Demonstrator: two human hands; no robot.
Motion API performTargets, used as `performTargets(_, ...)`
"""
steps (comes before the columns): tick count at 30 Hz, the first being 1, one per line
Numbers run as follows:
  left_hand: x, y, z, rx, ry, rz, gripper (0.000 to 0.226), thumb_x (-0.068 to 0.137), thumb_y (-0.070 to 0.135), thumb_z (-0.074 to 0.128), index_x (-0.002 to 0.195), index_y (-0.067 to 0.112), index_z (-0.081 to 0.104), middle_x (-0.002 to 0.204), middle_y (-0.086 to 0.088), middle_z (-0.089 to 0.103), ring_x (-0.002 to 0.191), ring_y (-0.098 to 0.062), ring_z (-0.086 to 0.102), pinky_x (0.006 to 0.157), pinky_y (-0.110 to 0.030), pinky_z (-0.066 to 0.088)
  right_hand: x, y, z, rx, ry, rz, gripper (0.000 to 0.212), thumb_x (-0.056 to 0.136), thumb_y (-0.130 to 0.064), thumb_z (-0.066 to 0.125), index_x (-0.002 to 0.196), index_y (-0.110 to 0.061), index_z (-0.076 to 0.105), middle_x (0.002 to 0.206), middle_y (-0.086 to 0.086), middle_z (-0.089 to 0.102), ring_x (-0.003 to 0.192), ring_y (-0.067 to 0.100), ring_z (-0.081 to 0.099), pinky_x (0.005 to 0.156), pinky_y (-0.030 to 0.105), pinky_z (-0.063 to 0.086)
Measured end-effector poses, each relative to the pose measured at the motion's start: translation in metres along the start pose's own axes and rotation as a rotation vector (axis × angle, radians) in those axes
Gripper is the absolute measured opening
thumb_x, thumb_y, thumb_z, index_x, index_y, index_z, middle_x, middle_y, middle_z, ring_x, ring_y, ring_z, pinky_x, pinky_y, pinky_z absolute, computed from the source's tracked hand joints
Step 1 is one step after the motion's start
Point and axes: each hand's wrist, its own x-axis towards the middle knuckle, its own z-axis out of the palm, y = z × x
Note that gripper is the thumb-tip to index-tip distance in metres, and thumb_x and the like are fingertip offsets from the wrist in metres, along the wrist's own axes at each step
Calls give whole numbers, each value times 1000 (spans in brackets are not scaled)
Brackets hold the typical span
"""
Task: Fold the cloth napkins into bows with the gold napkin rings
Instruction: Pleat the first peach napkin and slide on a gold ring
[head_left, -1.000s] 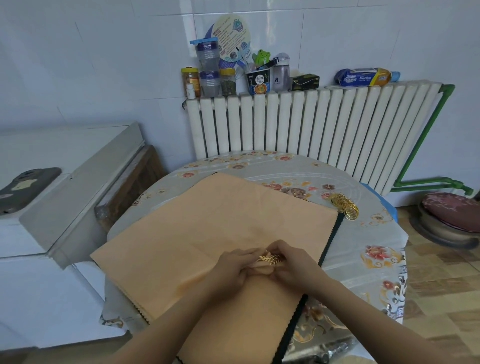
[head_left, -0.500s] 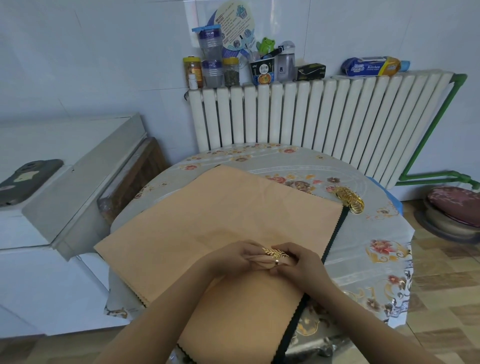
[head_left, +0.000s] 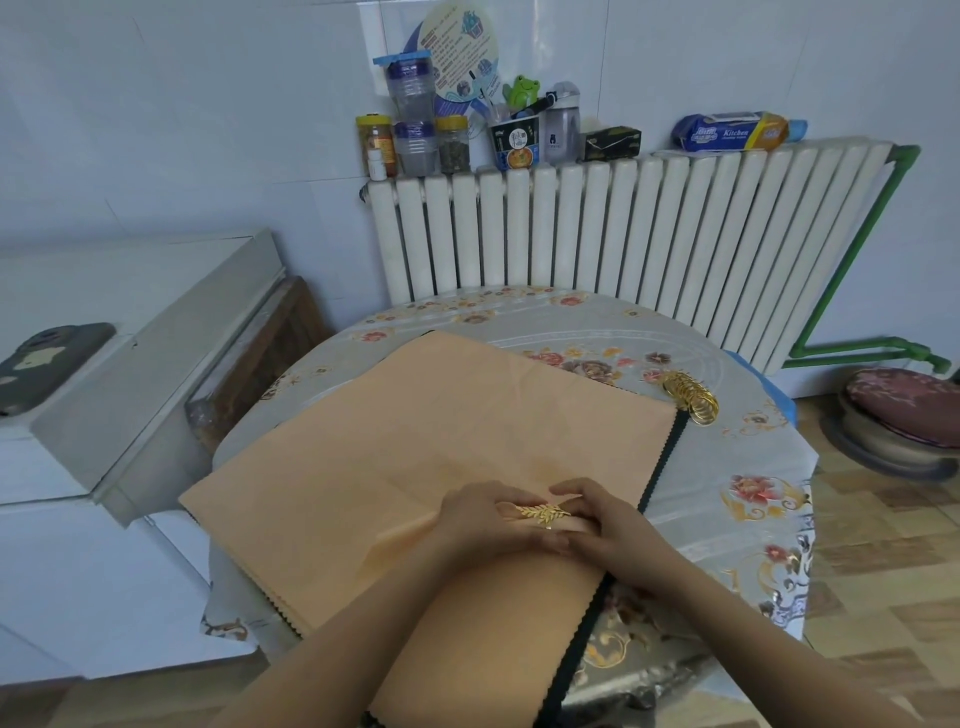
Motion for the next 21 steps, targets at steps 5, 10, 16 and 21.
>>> performTargets(5,2,-2,-1,116,-2,131,62,53,66,65,108,36,68,101,17,63,100,-3,57,88,-27,46,4,6,5,-4,61,-19,27,79,-19,71,101,-25,57,96,-13,69,88,-5,60,74,14,44)
performTargets(10,2,-1,-3,302,27,236,51,65,51,58,110,28,63,107,10,65,99,-8,57,82,-22,43,2,8,12,-66,111,-82,21,84,-19,66,98,-28,53,90,-18,66,82,-7,57,68,11,41)
performTargets(16,-11,-23,-23,258,70,282,61,55,55,45,103,23,66,100,11,65,90,-4,55,75,-13,40,5,11,13,-86,110,-82,23,84,-16,64,104,-23,55,93,-22,64,84,-16,55,69,3,38)
performTargets(21,-17,-32,-20,201,125,306,55,61,53,53,105,23,66,100,10,65,94,-7,56,82,-21,45,5,8,14,-86,112,-71,25,85,-16,64,105,-25,53,96,-20,65,85,-13,57,70,3,38)
